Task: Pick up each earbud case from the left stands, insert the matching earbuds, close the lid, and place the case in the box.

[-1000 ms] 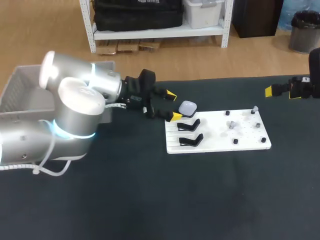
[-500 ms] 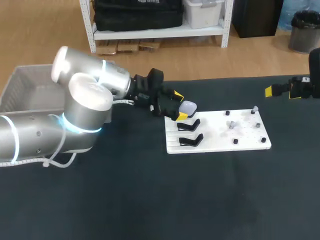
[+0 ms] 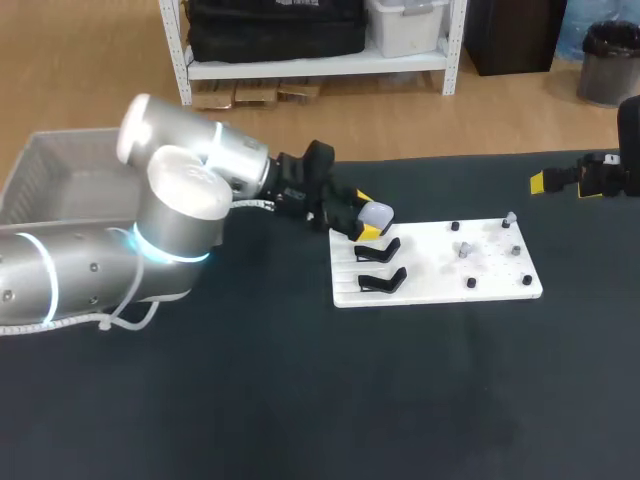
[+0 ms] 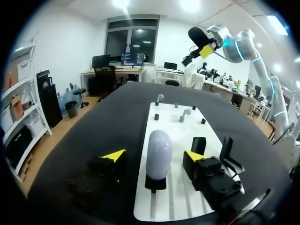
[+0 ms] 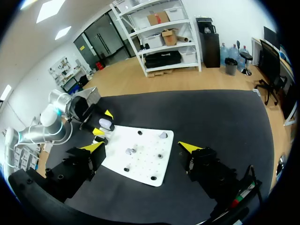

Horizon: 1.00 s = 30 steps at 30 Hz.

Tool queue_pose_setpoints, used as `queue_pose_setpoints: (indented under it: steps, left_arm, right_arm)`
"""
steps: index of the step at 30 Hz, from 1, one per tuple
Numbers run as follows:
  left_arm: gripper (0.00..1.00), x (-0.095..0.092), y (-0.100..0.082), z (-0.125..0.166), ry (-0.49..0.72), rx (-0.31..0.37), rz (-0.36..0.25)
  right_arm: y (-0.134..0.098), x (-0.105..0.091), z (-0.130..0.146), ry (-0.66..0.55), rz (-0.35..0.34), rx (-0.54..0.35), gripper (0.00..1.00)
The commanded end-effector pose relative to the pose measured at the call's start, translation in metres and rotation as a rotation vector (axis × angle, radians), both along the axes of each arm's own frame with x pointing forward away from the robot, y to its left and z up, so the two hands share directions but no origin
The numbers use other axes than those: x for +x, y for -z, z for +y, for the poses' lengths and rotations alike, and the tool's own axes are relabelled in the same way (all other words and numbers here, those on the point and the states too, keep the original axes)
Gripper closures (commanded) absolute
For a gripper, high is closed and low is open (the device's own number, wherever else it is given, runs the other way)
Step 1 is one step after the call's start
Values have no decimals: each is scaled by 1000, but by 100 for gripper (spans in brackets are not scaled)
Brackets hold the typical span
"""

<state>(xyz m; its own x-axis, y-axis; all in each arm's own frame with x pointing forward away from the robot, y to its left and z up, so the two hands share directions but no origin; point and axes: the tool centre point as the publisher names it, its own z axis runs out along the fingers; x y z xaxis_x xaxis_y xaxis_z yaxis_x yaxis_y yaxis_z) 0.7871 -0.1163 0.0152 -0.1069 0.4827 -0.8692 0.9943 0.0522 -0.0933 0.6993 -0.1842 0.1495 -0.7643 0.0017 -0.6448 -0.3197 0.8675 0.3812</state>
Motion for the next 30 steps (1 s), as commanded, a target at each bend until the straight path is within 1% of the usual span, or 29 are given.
queue_pose_setpoints:
  steps: [1,2,4,6,8,9,17,19,20,23,25,30]
  left_arm:
    - [25,4,2,-2,6,2,8]
    - [25,4,2,-2,6,1,8]
    - [31,4,2,-2,5,-2,9]
    - [40,4,3,-2,6,-3,10]
    - [45,4,3,-3,6,-4,10]
    - [50,4,4,-3,7,-5,11]
    - [60,3,5,-5,19,-6,15]
    - [71,3,5,-5,21,-6,15]
    - [74,3,5,-5,22,-7,14]
    - [93,2,4,-4,23,-8,13]
    - [100,1,4,-3,24,-11,13]
    - [100,-1,2,-3,28,-19,11]
  right_arm:
    - [0,1,0,-2,1,1,0]
    - [0,1,0,-2,1,1,0]
    - [0,1,0,-2,1,1,0]
    - [0,1,0,-2,1,1,0]
    - [0,1,0,-2,1,1,0]
    - [0,1,0,-2,1,1,0]
    - [0,1,0,-2,1,1,0]
    - [0,1,0,-2,1,1,0]
    - [0,1,0,-2,1,1,0]
    - [0,1,0,-2,1,1,0]
    - [0,1,0,-2,1,1,0]
    - [0,1,0,-2,1,1,0]
